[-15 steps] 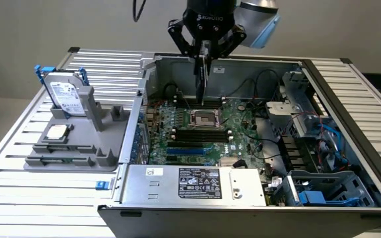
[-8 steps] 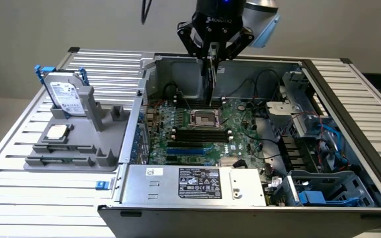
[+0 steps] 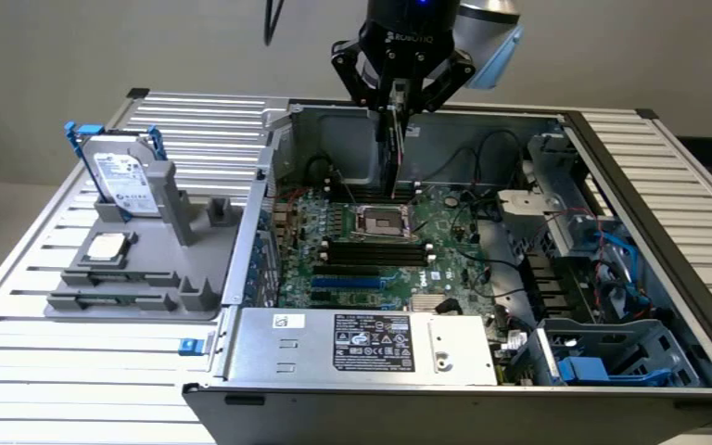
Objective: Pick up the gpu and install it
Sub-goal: 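Insert the gpu into the slot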
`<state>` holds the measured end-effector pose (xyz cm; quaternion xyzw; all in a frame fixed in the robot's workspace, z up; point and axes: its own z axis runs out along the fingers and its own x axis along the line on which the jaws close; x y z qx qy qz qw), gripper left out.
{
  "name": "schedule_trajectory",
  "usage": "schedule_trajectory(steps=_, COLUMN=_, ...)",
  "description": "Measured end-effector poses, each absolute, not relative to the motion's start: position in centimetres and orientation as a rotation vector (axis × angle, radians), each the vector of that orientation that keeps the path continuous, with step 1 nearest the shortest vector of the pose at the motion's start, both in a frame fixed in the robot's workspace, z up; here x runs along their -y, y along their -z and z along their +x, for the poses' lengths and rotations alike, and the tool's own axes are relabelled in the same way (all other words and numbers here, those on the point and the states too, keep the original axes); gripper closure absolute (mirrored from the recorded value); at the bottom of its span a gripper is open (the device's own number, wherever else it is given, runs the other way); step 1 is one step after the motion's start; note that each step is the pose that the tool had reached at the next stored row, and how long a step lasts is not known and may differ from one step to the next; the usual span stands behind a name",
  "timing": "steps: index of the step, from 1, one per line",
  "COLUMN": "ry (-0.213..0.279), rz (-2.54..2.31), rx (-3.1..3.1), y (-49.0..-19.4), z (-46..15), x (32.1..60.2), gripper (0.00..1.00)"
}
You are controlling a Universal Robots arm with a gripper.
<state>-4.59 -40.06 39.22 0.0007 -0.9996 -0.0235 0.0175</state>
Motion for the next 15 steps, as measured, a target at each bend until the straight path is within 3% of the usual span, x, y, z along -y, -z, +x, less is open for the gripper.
schedule_trajectory(steps=15, ry=0.084, rz=0.113, rx=3.117, y=-38.97, z=-4.43, x=40.05, gripper=0.73)
